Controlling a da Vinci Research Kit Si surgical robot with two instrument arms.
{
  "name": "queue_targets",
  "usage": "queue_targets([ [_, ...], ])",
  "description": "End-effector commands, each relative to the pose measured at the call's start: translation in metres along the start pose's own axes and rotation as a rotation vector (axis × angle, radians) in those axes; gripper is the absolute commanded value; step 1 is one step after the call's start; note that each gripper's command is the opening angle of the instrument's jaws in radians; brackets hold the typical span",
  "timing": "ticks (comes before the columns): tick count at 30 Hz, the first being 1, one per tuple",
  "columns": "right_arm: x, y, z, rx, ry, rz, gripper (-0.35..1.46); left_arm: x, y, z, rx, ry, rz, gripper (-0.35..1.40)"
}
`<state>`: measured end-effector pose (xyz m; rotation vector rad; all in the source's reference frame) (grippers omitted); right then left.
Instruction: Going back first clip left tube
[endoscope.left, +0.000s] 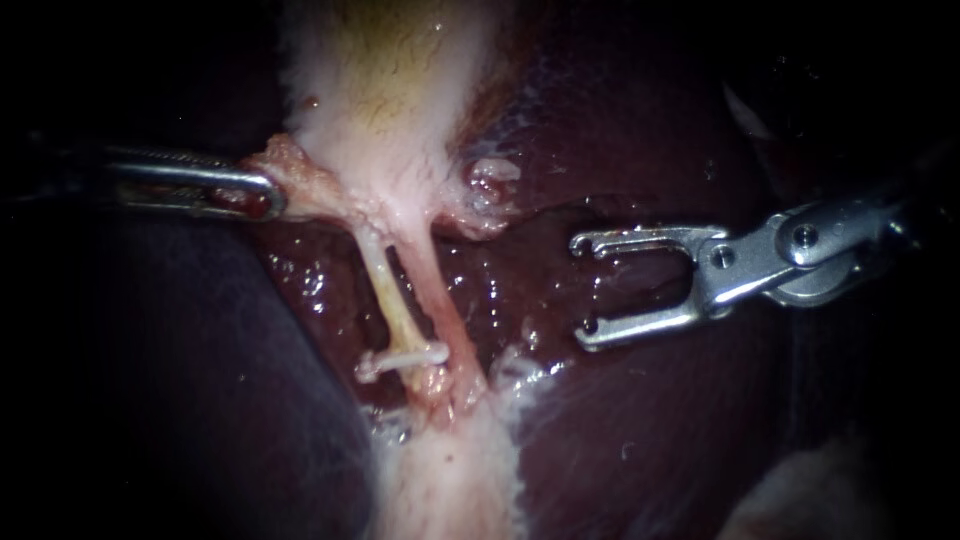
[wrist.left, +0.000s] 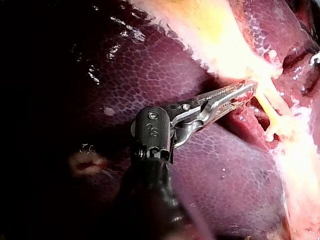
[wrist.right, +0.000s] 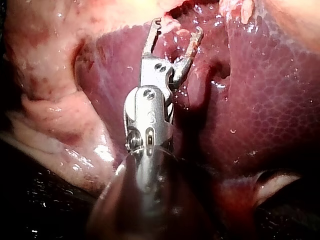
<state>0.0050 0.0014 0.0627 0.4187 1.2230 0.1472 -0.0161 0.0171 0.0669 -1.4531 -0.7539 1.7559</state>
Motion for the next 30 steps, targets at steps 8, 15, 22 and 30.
queue_targets([
  [8, 0.0000, 0.0000, -0.0001, 0.000, 0.000, 0.000, 0.50, -0.0015, -0.0018, 0.0020, 0.009, 0.005, 0.012, -0.35],
  [15, 0.0000, -0.0001, -0.0001, 0.001, 0.000, 0.000, 0.50, -0.0023, -0.0032, 0.0033, 0.017, -0.002, 0.017, -0.35],
  [22, 0.0000, -0.0002, -0.0001, 0.001, 0.000, 0.000, 0.50, -0.0024, -0.0035, 0.0040, 0.023, 0.001, 0.018, -0.35],
  [30, 0.0000, -0.0002, -0.0002, 0.001, 0.000, 0.000, 0.50, -0.0024, -0.0035, 0.0039, 0.023, 0.001, 0.018, -0.35],
])
